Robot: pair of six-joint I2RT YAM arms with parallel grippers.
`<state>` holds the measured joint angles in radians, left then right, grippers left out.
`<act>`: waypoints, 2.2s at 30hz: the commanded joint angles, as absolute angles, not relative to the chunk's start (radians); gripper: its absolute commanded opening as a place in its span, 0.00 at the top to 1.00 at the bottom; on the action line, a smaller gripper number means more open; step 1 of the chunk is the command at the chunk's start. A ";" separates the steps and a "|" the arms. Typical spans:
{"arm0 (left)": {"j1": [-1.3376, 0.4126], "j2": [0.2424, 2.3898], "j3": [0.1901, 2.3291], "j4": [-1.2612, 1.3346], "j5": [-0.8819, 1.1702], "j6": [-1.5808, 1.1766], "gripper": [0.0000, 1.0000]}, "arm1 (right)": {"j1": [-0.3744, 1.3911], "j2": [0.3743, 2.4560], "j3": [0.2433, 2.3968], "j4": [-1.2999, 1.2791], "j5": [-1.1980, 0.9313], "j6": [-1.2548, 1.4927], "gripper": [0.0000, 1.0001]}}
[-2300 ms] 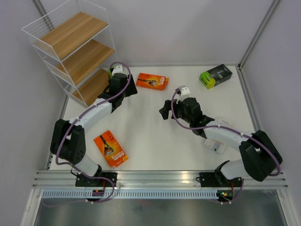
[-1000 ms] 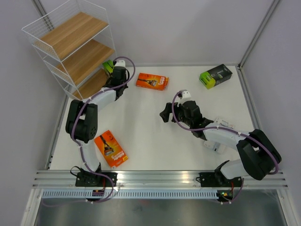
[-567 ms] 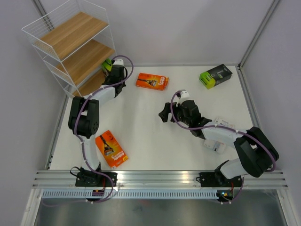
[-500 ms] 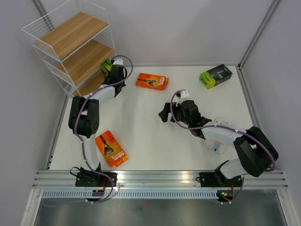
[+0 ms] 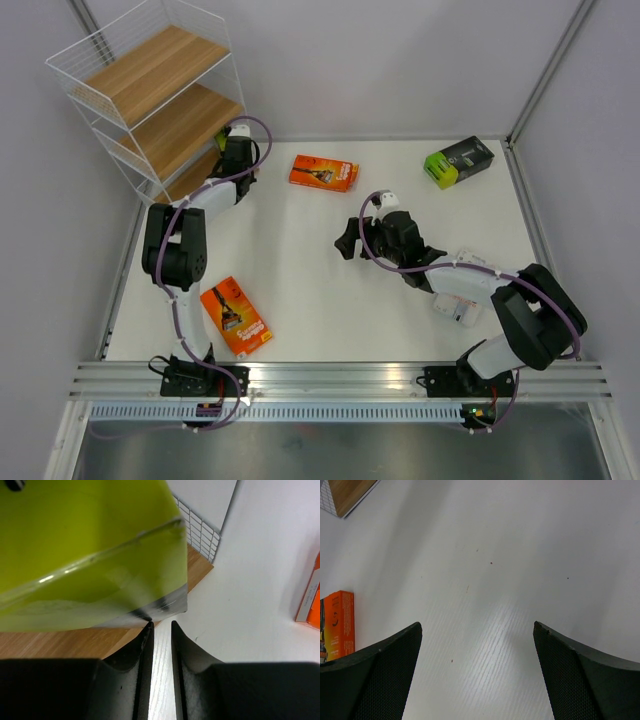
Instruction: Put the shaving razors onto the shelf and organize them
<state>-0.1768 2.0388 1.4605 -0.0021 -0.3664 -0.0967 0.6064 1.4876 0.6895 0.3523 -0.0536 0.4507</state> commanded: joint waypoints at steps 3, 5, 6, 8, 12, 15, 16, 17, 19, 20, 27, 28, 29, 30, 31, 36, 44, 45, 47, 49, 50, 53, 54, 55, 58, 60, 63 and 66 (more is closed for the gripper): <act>-0.144 2.031 1.474 0.006 -0.433 -0.087 0.75 | 0.609 1.491 0.715 0.402 -0.072 0.465 0.02; -0.135 2.025 1.470 -0.023 -0.455 -0.097 0.75 | 0.609 1.486 0.712 0.402 -0.072 0.465 0.02; -0.132 2.022 1.471 -0.026 -0.462 -0.100 0.75 | 0.609 1.483 0.710 0.402 -0.072 0.465 0.02; -0.120 2.019 1.467 -0.035 -0.468 -0.107 0.75 | 0.609 1.480 0.707 0.403 -0.072 0.465 0.02; -0.106 2.000 1.448 -0.038 -0.468 -0.114 0.75 | 0.609 1.479 0.701 0.407 -0.074 0.466 0.02; -0.101 1.987 1.437 -0.038 -0.468 -0.110 0.75 | 0.609 1.477 0.699 0.414 -0.077 0.468 0.02; -0.101 1.982 1.436 -0.038 -0.465 -0.109 0.75 | 0.609 1.479 0.698 0.414 -0.078 0.466 0.02; -0.098 1.976 1.431 -0.040 -0.448 -0.107 0.75 | 0.609 1.477 0.698 0.414 -0.081 0.468 0.02; -0.100 1.964 1.417 -0.037 -0.344 -0.109 0.75 | 0.609 1.477 0.696 0.414 -0.083 0.466 0.02; -0.103 1.944 1.393 -0.028 -0.312 -0.112 0.74 | 0.609 1.477 0.693 0.417 -0.083 0.469 0.02; -0.147 1.911 1.359 0.047 -0.169 -0.098 0.71 | 0.611 1.465 0.681 0.419 -0.087 0.468 0.02; -0.150 1.911 1.356 0.052 -0.157 -0.091 0.71 | 0.609 1.463 0.677 0.419 -0.086 0.468 0.02; -0.153 1.911 1.358 0.052 -0.152 -0.087 0.71 | 0.611 1.459 0.673 0.419 -0.086 0.466 0.02; -0.161 1.913 1.359 0.055 -0.141 -0.080 0.71 | 0.609 1.459 0.670 0.420 -0.083 0.466 0.02; -0.167 1.913 1.361 0.058 -0.140 -0.078 0.71 | 0.609 1.459 0.666 0.420 -0.081 0.466 0.02; -0.205 1.949 1.391 0.098 -0.184 -0.037 0.67 | 0.611 1.468 0.669 0.426 -0.089 0.463 0.02; -0.252 2.092 1.578 0.107 -0.336 0.244 0.67 | 0.609 1.485 0.687 0.417 -0.083 0.451 0.02; -0.252 2.098 1.589 0.109 -0.344 0.259 0.67 | 0.609 1.489 0.695 0.413 -0.084 0.446 0.02; -0.253 2.123 1.615 0.107 -0.357 0.296 0.67 | 0.609 1.503 0.704 0.407 -0.086 0.440 0.02; -0.256 2.147 1.634 0.110 -0.370 0.322 0.66 | 0.609 1.515 0.713 0.405 -0.090 0.439 0.02; -0.258 2.155 1.638 0.109 -0.371 0.343 0.66 | 0.609 1.519 0.715 0.405 -0.091 0.439 0.02; -0.256 2.183 1.638 0.129 -0.396 0.368 0.66 | 0.609 1.537 0.726 0.410 -0.100 0.439 0.02; -0.256 2.190 1.638 0.141 -0.406 0.373 0.66 | 0.609 1.543 0.732 0.408 -0.103 0.439 0.02; -0.256 2.201 1.638 0.144 -0.419 0.377 0.66 | 0.609 1.545 0.733 0.408 -0.106 0.439 0.02; -0.256 2.207 1.641 0.150 -0.457 0.374 0.66 | 0.609 1.549 0.736 0.408 -0.106 0.439 0.02; -0.256 2.201 1.632 0.156 -0.477 0.374 0.65 | 0.609 1.552 0.738 0.413 -0.107 0.439 0.02; -0.255 2.203 1.626 0.167 -0.520 0.383 0.61 | 0.611 1.563 0.744 0.414 -0.117 0.437 0.02; -0.250 2.210 1.629 0.175 -0.551 0.387 0.59 | 0.609 1.571 0.749 0.417 -0.127 0.442 0.02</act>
<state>-0.2558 2.2078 1.6054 0.1246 -0.4797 0.3466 0.6064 1.5558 0.7097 0.3882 -0.1020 0.4488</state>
